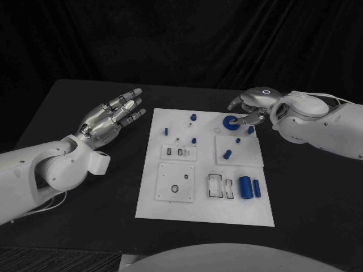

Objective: Assemble the parts on the task board

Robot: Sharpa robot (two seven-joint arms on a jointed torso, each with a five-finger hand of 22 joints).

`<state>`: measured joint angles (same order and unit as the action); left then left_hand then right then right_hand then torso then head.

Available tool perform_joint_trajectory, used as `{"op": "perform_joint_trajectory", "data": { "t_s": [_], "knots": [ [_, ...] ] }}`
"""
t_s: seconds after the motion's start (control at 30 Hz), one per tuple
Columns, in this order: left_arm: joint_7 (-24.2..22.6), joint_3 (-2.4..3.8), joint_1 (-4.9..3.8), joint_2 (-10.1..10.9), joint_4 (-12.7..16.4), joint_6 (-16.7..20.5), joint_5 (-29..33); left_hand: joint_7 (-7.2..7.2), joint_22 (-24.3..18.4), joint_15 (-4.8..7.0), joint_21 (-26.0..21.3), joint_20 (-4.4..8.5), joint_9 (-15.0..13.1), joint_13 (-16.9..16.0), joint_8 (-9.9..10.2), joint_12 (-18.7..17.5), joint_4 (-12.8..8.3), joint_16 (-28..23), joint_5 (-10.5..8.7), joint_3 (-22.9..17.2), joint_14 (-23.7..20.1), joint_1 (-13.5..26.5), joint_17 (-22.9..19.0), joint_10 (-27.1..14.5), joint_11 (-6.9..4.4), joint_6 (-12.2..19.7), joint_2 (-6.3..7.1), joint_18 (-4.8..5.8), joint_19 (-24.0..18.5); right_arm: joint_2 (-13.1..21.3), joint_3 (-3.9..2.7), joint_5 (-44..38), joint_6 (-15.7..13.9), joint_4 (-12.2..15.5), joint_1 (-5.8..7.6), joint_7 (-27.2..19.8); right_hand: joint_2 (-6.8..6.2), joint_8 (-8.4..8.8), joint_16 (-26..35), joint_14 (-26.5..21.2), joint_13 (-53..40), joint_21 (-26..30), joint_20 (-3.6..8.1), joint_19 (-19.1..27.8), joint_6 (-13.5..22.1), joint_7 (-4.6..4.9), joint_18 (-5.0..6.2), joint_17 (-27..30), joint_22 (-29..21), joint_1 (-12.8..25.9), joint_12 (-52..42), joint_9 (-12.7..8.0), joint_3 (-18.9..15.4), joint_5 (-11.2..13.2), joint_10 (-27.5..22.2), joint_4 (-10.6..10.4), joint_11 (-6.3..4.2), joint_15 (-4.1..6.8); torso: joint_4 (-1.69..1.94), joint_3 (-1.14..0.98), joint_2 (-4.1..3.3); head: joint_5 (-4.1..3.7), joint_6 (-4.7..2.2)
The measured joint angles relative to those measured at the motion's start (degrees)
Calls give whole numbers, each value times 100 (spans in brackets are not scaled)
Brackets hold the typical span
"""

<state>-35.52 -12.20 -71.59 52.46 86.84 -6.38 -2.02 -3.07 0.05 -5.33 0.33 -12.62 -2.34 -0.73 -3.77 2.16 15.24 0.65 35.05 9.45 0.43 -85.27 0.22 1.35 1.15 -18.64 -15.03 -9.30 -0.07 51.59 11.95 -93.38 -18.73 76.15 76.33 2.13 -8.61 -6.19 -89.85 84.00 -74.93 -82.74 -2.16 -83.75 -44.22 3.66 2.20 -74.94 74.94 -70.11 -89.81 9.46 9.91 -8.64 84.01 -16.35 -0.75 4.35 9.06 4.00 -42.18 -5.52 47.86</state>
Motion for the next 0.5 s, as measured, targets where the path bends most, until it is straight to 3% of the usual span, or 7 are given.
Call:
{"op": "perform_joint_trajectory", "data": {
  "t_s": [0.5],
  "knots": [
    [13, 0, 1, 2, -8, -21, 0, 0, 0, -21, 0, 0, 0, 0, 0, 0, -16, 0, 0, -16, -21, 0, 0, 0, 0, 0, 0, 0, 0, 4, 0, 13, 81, -38, -105, 74, 31, -52, 0, 0, 1, 133, 0, 0, -155, 72, 1, 1, -1, -124, 0, 89, 39, -240, 0, 39, 0, 0, 2, 12, 9, 0, 9]
  ]
}}
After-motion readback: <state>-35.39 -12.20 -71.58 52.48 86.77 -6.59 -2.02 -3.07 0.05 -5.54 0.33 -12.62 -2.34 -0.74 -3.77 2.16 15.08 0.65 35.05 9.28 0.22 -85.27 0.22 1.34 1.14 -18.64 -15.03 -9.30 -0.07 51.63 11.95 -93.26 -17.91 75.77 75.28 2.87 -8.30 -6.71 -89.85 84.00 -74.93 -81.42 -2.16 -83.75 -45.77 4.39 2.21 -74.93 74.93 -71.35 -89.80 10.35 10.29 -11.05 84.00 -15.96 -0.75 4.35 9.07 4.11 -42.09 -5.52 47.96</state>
